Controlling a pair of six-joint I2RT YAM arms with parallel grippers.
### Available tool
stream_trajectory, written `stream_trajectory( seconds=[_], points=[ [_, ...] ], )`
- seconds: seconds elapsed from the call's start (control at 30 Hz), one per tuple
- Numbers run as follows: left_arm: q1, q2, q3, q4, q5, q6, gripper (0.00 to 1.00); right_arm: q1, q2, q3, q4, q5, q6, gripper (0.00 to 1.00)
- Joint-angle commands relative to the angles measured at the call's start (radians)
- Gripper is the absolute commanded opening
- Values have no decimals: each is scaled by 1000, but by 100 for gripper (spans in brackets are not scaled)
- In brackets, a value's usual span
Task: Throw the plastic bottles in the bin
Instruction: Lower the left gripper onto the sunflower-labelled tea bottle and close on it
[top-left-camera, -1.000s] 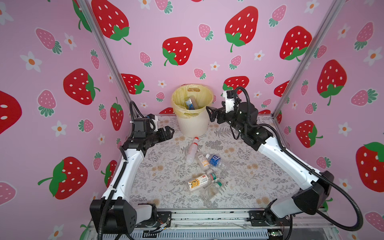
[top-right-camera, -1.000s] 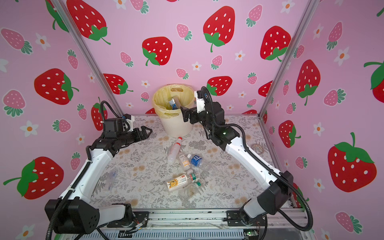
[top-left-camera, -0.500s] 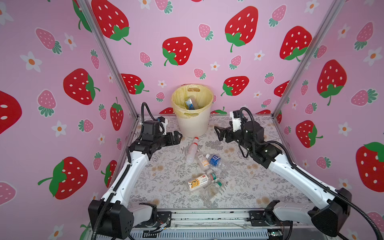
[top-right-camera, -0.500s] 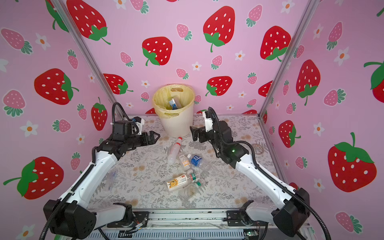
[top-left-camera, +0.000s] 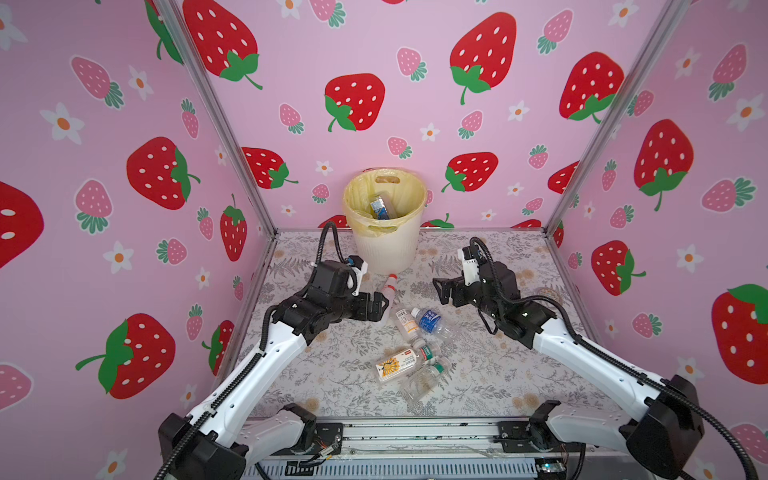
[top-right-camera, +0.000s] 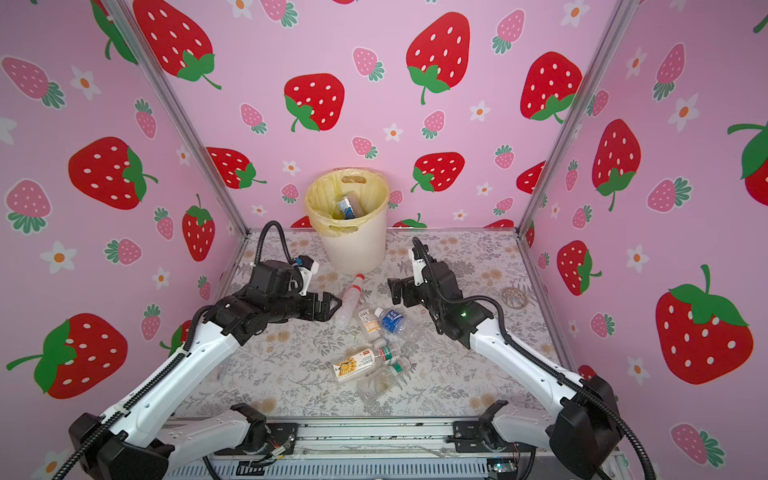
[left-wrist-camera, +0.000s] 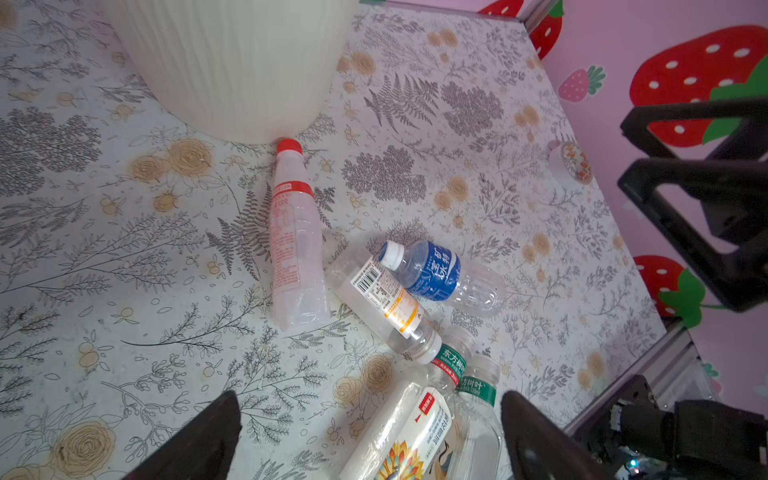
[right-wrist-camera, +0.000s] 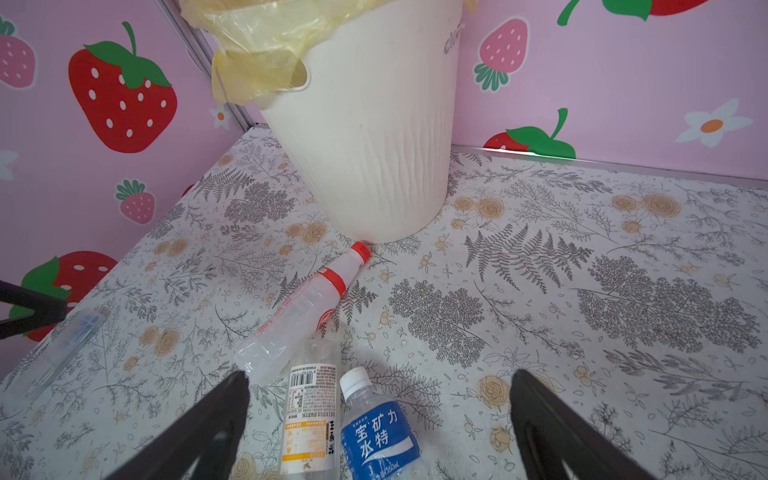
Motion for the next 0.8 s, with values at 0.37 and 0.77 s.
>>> stream_trajectory(
  seconds=[0.37, 0.77],
  points=[
    [-268, 124, -16, -179, -156, 23, 99, -72, -137, -172, -20, 9, 72, 99],
    [-363, 172, -141, -143, -156, -11, 99, -96, -183, -219, -25, -5, 103, 99]
  ],
)
